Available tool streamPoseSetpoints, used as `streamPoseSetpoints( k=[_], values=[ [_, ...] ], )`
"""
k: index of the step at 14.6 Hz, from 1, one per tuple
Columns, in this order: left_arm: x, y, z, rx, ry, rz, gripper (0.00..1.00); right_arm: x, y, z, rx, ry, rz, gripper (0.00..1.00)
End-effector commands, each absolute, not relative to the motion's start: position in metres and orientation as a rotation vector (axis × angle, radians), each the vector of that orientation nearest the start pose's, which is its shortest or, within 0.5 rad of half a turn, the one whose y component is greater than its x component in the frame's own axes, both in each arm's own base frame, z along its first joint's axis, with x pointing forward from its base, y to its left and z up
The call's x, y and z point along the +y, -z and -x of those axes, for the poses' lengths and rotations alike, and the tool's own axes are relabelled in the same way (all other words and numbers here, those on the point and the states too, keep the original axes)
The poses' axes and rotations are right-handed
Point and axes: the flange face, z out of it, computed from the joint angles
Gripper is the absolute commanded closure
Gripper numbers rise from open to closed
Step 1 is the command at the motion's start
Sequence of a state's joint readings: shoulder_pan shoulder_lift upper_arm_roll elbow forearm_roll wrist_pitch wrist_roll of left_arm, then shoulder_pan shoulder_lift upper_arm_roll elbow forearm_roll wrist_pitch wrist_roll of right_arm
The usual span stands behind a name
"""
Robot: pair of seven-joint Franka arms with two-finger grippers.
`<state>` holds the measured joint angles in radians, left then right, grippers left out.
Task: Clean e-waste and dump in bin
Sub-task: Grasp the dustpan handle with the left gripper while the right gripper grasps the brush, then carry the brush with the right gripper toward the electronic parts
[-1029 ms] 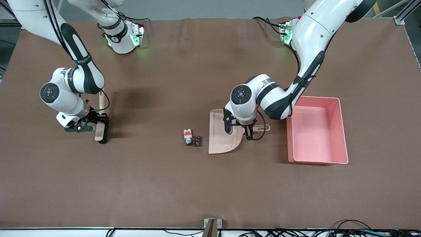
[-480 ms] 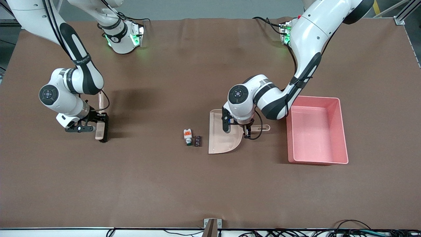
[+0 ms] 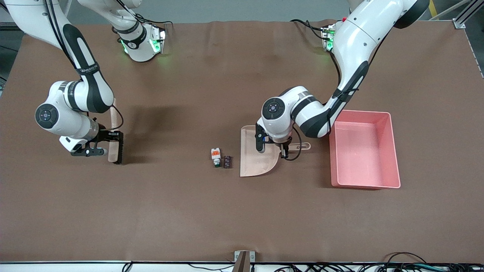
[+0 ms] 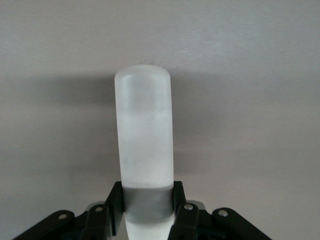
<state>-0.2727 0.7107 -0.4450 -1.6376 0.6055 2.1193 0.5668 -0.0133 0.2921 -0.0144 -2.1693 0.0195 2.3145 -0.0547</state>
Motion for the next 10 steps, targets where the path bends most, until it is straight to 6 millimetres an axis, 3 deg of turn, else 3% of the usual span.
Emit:
streamPoseSetpoints(
  k=[1, 7, 10],
  values=[
    [-0.398, -0.221, -0.547, 2.08, -0.148, 2.048, 0.72, 0.028, -0.261, -0.548, 0.047, -0.241, 3.12, 0.99],
    [-0.406, -0.225, -0.545, 2.092, -0.136, 2.032, 0.83, 0.133, -0.275, -0.549, 0.155, -0.202, 3.124, 0.99],
    [-0.412, -0.229, -0.544, 2.097, -0.133, 2.017, 0.88, 0.162, -0.268, -0.548, 0.202, -0.226, 3.064, 0.99]
  ],
)
